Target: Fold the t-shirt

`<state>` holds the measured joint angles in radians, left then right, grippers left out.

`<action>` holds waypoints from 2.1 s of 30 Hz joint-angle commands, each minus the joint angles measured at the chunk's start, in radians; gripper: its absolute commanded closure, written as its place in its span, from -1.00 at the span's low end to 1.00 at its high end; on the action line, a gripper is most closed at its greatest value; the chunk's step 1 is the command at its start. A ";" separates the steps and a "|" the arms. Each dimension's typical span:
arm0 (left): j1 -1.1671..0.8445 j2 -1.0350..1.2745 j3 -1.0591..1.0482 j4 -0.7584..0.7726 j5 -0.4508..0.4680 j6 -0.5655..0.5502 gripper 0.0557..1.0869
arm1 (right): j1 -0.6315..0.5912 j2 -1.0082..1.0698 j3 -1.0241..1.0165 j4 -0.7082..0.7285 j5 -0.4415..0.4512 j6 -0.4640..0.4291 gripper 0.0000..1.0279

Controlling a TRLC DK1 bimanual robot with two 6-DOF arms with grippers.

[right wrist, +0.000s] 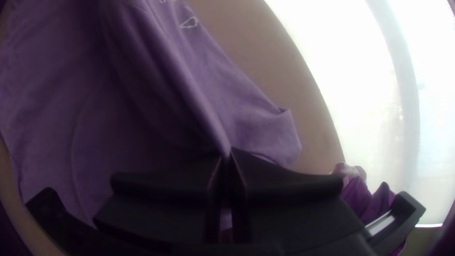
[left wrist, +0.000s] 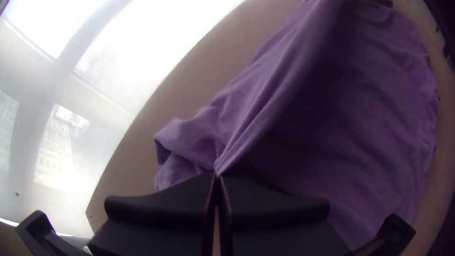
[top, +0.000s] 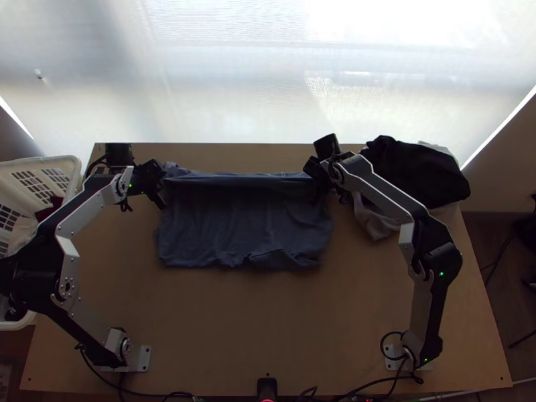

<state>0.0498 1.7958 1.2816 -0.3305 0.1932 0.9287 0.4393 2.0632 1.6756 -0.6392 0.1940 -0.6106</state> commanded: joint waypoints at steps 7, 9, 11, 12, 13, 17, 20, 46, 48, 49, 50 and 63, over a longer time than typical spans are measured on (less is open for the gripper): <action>-0.050 -0.049 -0.125 -0.068 -0.001 -0.002 0.39 | 0.038 -0.028 -0.160 -0.016 -0.001 0.028 0.70; -0.057 -0.046 -0.119 -0.091 -0.008 -0.019 -0.23 | 0.045 -0.023 -0.177 -0.014 -0.002 0.040 0.49; -0.065 -0.041 -0.108 -0.107 -0.008 -0.053 -0.24 | 0.050 -0.020 -0.183 -0.010 -0.008 0.061 0.39; -0.067 -0.035 -0.103 -0.116 -0.008 -0.062 -0.25 | 0.052 -0.020 -0.186 -0.004 -0.010 0.068 0.37; -0.070 -0.030 -0.102 -0.122 -0.008 -0.074 -0.37 | 0.050 -0.018 -0.185 -0.001 -0.015 0.072 0.35; -0.084 -0.029 -0.103 -0.166 -0.008 -0.097 -0.90 | 0.041 -0.009 -0.185 -0.005 -0.050 0.095 0.05; -0.080 -0.062 -0.110 -0.196 -0.008 -0.100 -0.90 | 0.042 -0.026 -0.198 -0.013 -0.057 0.129 -0.49; -0.332 -0.958 -0.594 -0.430 -0.046 0.078 -0.90 | 0.348 -0.641 -0.603 -0.132 -0.005 0.218 -0.91; -0.377 -1.003 -0.627 -0.433 -0.047 0.056 -0.90 | 0.424 -0.655 -0.651 -0.132 0.005 0.210 -0.91; -0.390 -1.017 -0.648 -0.423 -0.049 0.059 -0.90 | 0.452 -0.660 -0.671 -0.132 0.007 0.203 -0.91; -0.398 -1.027 -0.671 -0.403 -0.051 0.065 -0.90 | 0.477 -0.661 -0.686 -0.131 0.009 0.196 -0.91; -0.442 -1.086 -0.936 -0.096 -0.080 0.147 -0.90 | 0.635 -0.626 -0.860 0.131 0.180 0.196 -0.90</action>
<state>-0.3660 0.7395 0.4721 -0.5503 0.1276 1.0241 1.0050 1.4288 0.8978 -0.6197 0.3058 -0.4152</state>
